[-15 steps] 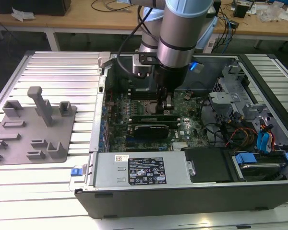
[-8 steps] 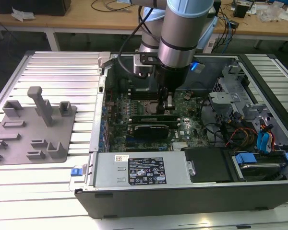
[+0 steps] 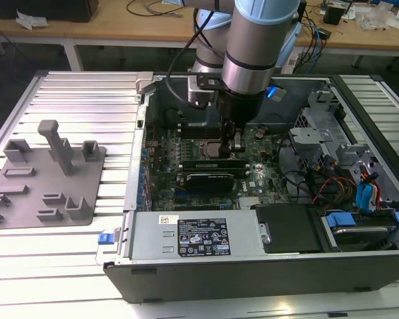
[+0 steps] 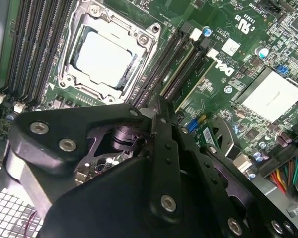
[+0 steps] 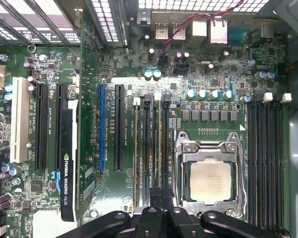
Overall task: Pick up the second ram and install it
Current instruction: 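Press down the second ram until it locks into place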
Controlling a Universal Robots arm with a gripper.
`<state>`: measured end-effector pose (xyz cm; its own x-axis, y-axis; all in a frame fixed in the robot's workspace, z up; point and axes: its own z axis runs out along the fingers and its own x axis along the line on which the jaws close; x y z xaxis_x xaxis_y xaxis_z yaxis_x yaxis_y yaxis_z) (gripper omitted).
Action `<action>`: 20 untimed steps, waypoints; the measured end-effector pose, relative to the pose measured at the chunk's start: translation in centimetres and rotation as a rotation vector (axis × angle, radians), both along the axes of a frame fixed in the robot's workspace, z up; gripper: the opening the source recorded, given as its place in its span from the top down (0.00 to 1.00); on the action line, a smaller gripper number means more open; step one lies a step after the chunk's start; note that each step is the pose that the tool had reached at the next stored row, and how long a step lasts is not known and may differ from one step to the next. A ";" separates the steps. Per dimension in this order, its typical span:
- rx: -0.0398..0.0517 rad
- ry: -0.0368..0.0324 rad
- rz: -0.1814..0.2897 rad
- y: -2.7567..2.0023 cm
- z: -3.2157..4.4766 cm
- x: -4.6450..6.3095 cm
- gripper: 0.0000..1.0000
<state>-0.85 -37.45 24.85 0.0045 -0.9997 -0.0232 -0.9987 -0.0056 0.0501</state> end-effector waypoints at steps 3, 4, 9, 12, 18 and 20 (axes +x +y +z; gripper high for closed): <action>0.0001 -0.0001 0.000 0.00 0.00 0.5 0.92; 0.0001 0.0000 0.000 0.01 -0.01 0.9 0.92; 0.0002 0.0000 -0.002 0.00 -0.03 2.5 0.92; -0.0001 0.0001 -0.043 0.00 -0.20 3.0 0.92; -0.0001 0.0001 -0.060 0.00 -0.65 3.9 0.92; -0.0001 0.0000 -0.057 0.00 -0.68 4.0 0.92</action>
<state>3.17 -37.45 24.17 -0.0529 -0.9983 -0.0231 -0.9974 0.0517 0.0502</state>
